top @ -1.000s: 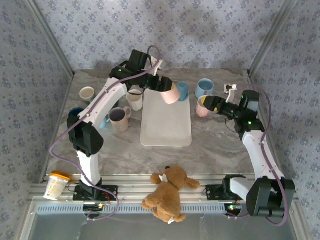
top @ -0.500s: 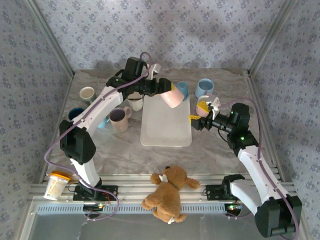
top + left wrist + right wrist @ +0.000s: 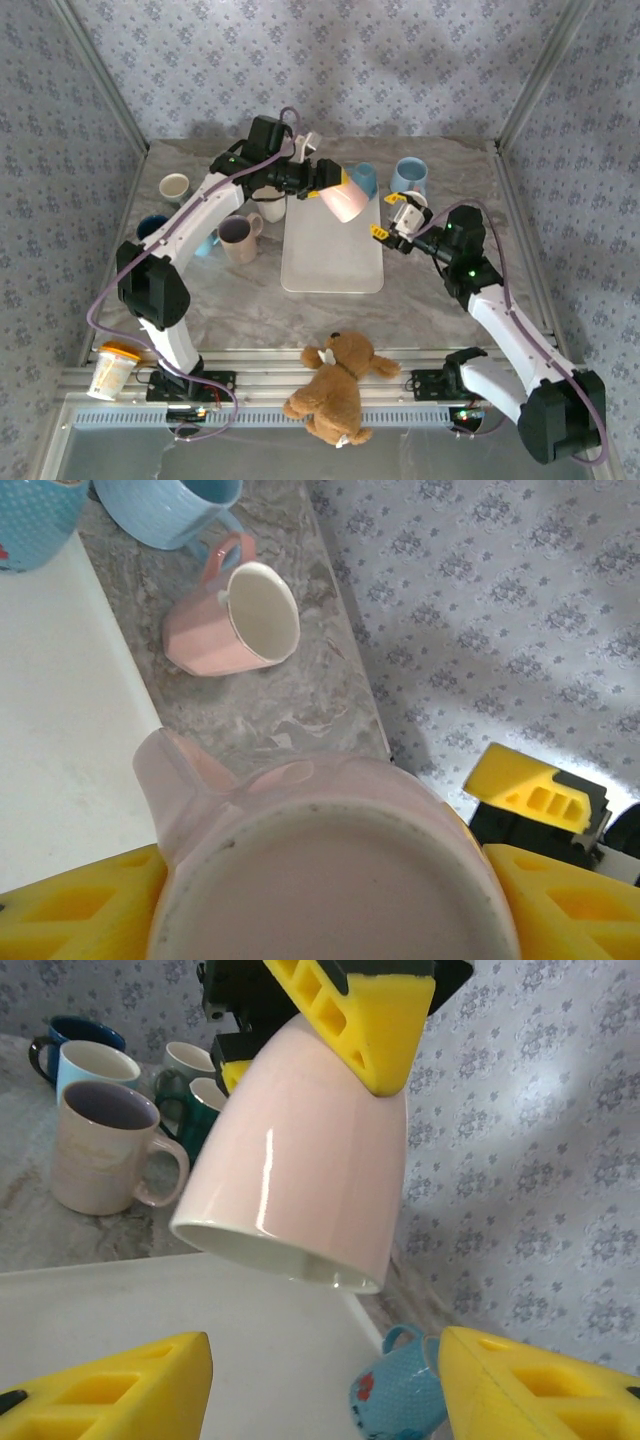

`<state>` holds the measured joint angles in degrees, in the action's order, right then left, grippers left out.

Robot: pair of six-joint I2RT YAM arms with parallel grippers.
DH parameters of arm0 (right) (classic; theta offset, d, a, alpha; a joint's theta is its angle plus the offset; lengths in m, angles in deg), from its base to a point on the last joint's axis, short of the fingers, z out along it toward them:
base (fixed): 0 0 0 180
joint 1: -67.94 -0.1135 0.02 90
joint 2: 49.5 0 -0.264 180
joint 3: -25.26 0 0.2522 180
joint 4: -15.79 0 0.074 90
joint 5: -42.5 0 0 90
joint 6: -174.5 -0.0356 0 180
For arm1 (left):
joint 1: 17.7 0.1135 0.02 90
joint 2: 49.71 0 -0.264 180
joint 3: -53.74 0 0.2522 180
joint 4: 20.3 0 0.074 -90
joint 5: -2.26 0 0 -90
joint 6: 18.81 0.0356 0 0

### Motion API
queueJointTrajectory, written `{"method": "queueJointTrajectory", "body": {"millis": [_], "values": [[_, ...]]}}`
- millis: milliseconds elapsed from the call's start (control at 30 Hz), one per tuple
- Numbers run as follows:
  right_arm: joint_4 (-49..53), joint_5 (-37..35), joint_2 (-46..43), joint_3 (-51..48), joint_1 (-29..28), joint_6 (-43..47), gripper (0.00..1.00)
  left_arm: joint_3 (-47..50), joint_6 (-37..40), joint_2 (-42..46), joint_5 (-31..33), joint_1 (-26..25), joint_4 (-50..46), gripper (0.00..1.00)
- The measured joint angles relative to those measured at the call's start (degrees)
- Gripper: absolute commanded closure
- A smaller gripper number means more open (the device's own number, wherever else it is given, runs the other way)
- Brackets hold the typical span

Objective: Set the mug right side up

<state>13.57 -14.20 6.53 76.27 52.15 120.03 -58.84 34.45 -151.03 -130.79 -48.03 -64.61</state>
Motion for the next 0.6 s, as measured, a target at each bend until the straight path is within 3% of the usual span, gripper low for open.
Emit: {"method": "queueJointTrajectory", "body": {"millis": [267,600], "values": [[-6.0,-1.5,5.3,0.0,-1.3,1.8,0.43,-0.6,-0.9,0.0,-3.0,-0.1,-0.3,0.51],[-15.0,-4.1,8.3,0.0,-3.3,-3.1,0.54,-1.9,-0.9,0.0,-5.4,-0.3,-0.5,0.51]]}}
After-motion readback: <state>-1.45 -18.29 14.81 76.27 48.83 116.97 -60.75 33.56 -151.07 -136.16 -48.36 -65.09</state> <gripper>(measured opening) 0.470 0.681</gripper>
